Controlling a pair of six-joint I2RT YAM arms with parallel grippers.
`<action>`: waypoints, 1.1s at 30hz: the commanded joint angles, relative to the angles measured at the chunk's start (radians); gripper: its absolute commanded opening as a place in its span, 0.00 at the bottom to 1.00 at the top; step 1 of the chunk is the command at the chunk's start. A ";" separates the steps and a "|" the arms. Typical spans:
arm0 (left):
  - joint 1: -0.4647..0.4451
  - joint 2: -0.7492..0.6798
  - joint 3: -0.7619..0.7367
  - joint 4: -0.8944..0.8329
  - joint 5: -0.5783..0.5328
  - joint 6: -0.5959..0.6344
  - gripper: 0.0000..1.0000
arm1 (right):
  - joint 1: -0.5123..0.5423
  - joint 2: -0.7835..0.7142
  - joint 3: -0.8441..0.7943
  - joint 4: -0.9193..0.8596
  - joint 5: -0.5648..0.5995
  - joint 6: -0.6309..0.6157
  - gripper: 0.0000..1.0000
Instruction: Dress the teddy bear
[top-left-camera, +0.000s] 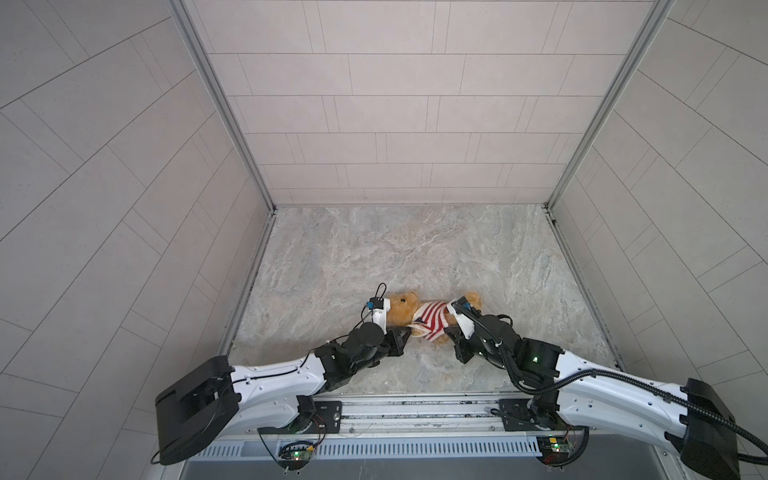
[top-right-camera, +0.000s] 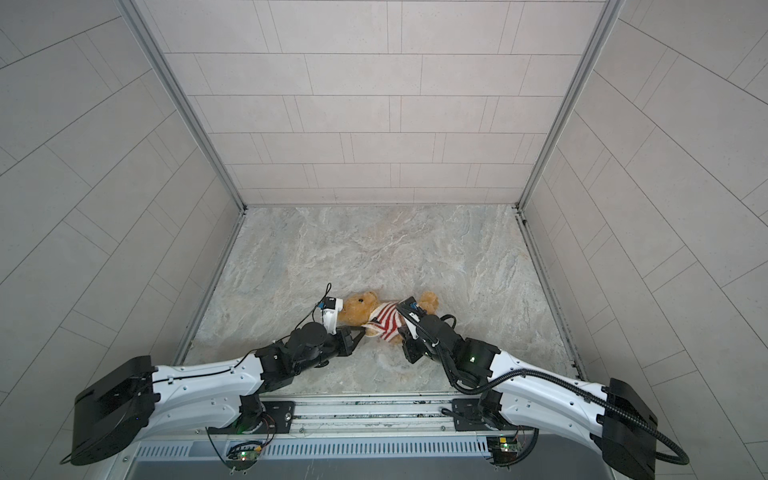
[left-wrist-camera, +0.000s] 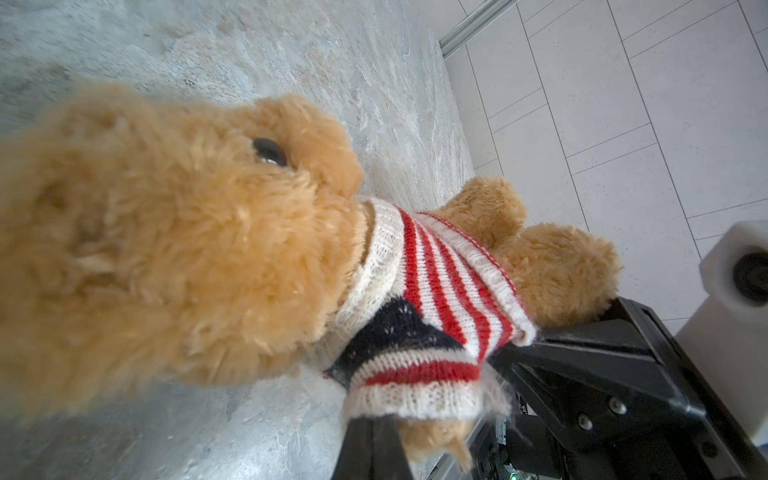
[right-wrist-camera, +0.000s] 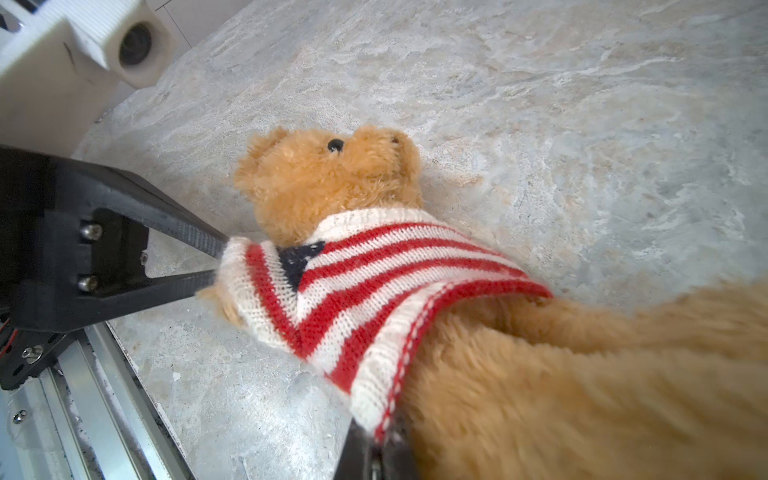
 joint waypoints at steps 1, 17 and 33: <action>0.019 -0.047 -0.035 -0.075 -0.034 0.038 0.00 | -0.014 -0.016 -0.012 -0.028 0.074 0.019 0.00; -0.058 -0.020 0.083 -0.105 0.062 0.175 0.40 | 0.004 0.132 0.014 0.133 -0.051 0.051 0.00; -0.134 0.036 0.217 -0.323 -0.095 0.203 0.43 | 0.021 0.157 -0.007 0.201 -0.074 0.071 0.00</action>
